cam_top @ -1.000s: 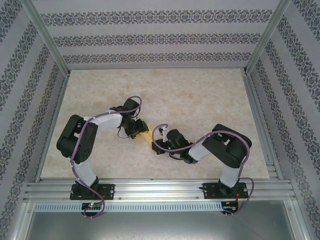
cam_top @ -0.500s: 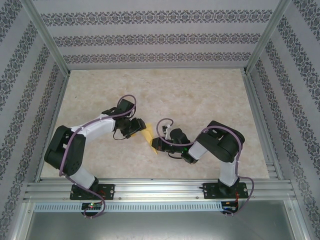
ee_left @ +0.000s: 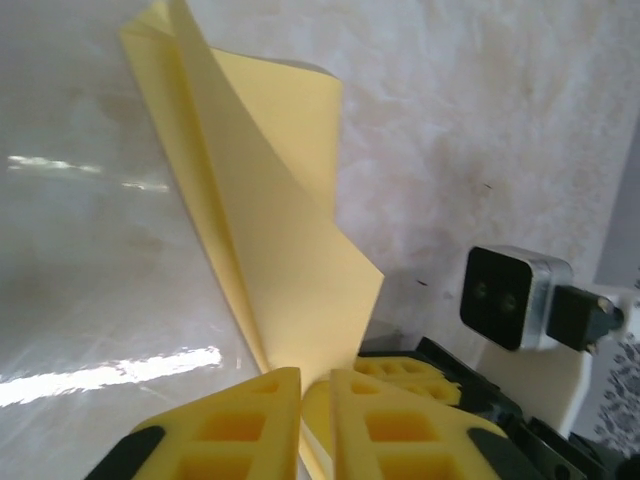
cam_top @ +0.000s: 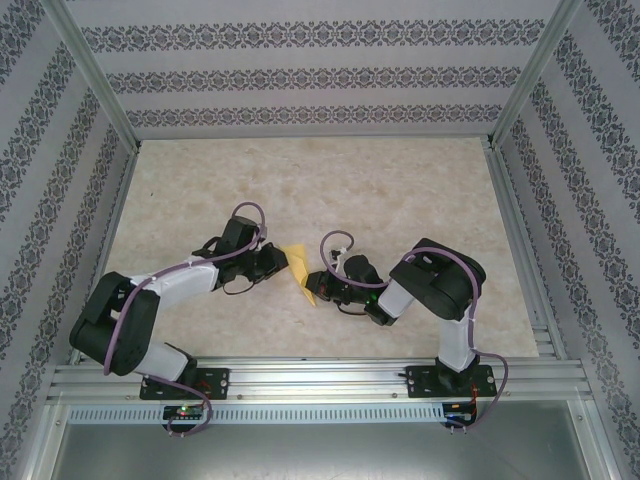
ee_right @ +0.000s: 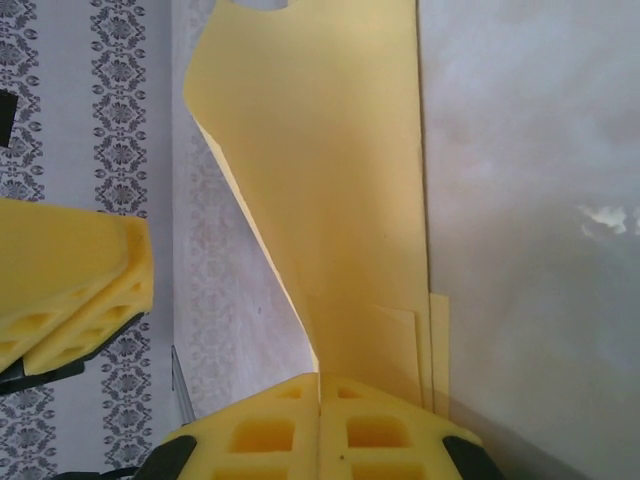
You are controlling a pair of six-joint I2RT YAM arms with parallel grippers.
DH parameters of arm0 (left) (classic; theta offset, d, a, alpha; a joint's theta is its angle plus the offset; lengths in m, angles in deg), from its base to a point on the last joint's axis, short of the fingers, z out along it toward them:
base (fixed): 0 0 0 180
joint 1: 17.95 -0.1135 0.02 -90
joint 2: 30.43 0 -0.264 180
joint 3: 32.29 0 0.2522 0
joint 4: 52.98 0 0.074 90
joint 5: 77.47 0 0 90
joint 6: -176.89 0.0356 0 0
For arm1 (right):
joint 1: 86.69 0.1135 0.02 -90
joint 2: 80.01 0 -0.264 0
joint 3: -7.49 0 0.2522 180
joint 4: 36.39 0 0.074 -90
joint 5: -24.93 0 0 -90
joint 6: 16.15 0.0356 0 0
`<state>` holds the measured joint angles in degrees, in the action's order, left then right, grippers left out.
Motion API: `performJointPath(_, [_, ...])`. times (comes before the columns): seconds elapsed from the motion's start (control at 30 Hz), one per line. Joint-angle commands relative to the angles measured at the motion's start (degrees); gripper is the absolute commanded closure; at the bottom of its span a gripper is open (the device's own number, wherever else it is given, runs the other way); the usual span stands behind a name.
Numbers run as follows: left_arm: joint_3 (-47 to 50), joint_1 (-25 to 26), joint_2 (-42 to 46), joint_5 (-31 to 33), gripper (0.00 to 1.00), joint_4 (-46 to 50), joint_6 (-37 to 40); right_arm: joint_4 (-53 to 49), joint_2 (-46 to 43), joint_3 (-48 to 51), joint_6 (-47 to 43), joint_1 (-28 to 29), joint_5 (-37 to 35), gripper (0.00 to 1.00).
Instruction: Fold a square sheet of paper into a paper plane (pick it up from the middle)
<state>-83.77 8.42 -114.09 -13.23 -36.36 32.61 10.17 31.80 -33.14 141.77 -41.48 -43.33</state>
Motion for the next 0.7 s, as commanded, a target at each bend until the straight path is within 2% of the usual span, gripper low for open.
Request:
performJointPath(0.0, [1.6, 0.5, -2.3, -5.1, 0.87, -11.2, 1.0, -7.8, 3.9, 2.3, 1.1, 0.3, -1.0, 0.99])
performJointPath(0.17, [1.5, 0.8, -6.1, -7.9, 0.87, -19.0, 0.5, -8.6, 4.1, 2.0, 1.4, 0.2, -0.7, 1.00])
performJointPath(0.67, [0.7, 0.8, -15.2, -9.1, 0.87, -25.2, 0.5, -8.2, 6.1, 1.9, 2.8, 0.2, -0.7, 0.99])
